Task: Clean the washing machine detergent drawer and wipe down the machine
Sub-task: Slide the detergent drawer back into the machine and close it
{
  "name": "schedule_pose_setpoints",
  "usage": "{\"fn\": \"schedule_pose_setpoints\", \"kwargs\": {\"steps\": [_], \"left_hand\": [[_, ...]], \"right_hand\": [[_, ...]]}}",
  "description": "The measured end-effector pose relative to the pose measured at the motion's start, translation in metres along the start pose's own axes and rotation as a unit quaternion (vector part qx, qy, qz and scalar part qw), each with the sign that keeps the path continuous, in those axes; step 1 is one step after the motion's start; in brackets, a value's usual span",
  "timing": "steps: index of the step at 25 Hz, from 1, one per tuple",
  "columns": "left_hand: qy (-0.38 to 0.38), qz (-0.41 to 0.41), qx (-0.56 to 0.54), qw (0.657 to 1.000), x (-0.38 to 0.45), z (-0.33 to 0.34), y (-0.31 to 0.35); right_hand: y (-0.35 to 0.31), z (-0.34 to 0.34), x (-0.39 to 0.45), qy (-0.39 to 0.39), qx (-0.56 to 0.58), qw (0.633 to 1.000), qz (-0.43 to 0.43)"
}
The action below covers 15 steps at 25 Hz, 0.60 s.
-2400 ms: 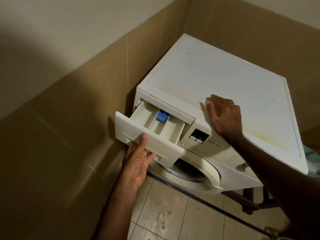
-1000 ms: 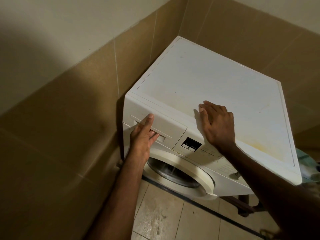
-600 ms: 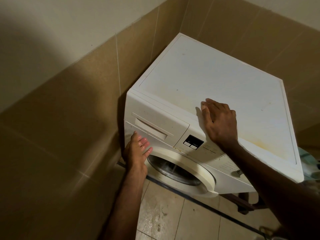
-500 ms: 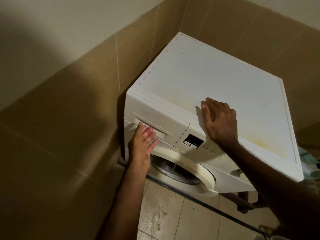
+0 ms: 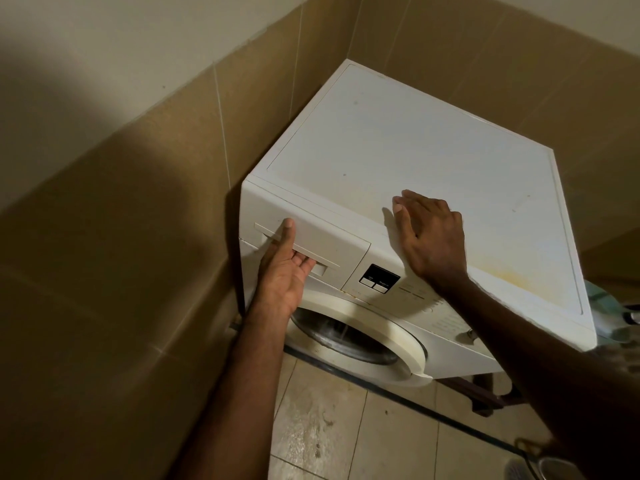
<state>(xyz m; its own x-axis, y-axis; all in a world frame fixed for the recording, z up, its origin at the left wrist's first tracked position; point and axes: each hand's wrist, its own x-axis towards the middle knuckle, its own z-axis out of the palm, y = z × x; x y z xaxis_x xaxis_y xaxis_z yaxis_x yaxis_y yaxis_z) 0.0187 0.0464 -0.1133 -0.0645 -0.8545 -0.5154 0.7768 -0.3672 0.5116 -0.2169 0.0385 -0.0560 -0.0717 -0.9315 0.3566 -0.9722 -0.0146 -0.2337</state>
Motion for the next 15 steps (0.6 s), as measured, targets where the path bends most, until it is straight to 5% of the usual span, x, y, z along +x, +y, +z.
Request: {"fn": "schedule_pose_setpoints", "kwargs": {"steps": [15], "left_hand": [[0.032,0.015,-0.001,0.999,-0.094,-0.076,0.001]], "right_hand": [[-0.003,-0.004,-0.001,-0.022,-0.004,1.0,-0.006]]}}
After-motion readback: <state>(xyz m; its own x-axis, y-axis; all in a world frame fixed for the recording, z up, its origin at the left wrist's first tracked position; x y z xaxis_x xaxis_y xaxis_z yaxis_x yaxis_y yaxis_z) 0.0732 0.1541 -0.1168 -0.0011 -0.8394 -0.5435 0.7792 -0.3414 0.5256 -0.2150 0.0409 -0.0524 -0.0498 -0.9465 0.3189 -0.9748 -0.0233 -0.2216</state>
